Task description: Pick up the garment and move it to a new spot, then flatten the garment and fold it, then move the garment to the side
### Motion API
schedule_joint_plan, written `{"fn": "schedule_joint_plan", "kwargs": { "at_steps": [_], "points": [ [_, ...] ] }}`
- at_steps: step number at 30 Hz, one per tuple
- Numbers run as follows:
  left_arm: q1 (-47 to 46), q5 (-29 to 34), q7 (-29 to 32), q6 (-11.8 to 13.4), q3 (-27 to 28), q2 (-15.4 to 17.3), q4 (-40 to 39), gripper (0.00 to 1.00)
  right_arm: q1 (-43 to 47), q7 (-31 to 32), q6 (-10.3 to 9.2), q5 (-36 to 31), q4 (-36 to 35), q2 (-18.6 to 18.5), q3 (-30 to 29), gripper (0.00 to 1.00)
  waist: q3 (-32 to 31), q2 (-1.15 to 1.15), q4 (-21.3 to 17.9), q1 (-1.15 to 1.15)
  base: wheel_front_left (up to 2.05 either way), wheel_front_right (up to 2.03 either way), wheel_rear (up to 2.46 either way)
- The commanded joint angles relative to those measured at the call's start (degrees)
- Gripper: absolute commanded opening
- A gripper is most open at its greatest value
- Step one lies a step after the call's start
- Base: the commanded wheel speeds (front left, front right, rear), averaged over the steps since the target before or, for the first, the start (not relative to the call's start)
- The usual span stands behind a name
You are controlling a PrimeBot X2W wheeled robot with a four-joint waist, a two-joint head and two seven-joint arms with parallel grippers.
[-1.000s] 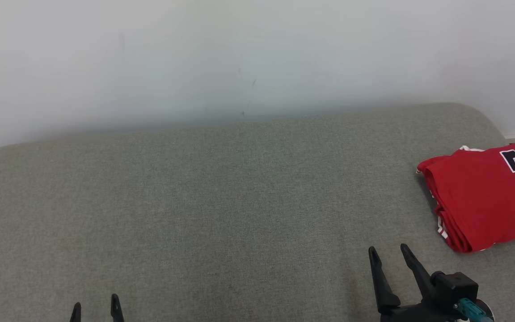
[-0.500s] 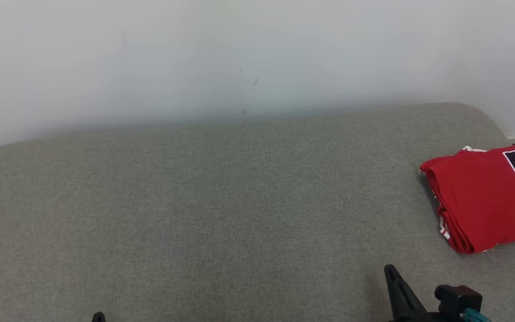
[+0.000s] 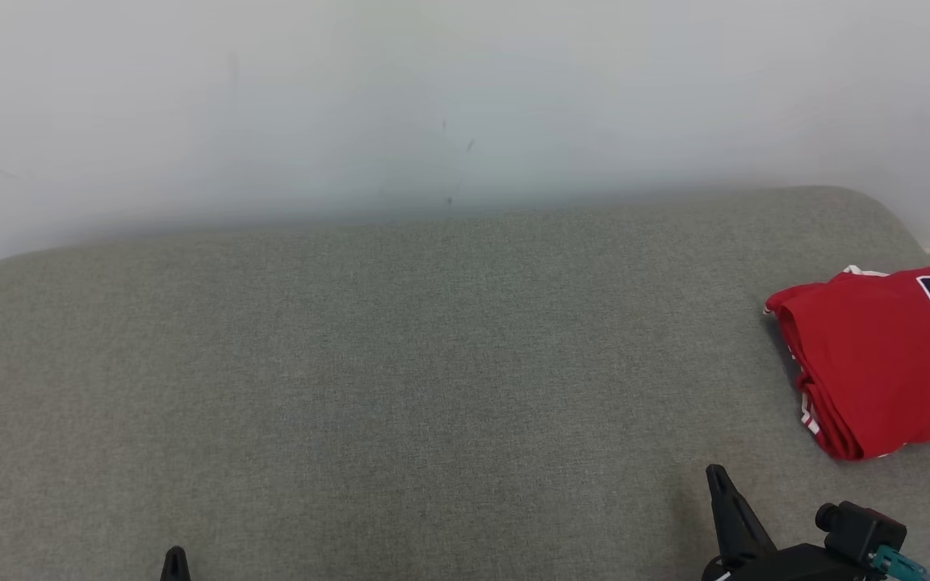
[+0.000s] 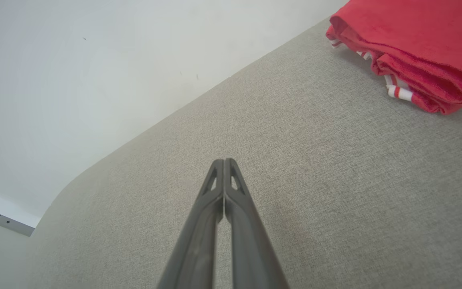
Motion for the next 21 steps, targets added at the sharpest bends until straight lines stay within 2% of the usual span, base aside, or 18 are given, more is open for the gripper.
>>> {"fn": "schedule_joint_plan", "kwargs": {
  "at_steps": [1, 21],
  "points": [
    [-1.5, -2.2, 0.3, -0.4, 0.3, 0.1, -0.6, 0.00, -1.5, 0.1, -0.02, 2.2, -0.7, 0.0, -0.3, 0.00, 0.0, 0.00, 0.1, 0.00, 0.00, 0.00, 0.00],
    [-4.5, -18.1, 4.6, -2.3, 1.3, 0.2, -0.2, 0.00, -3.5, 2.4, -0.04, 18.9, -0.2, 0.1, -1.5, 0.00, 0.2, 0.00, 0.9, 0.00, 0.00, 0.00, 0.00]
  ]
}}
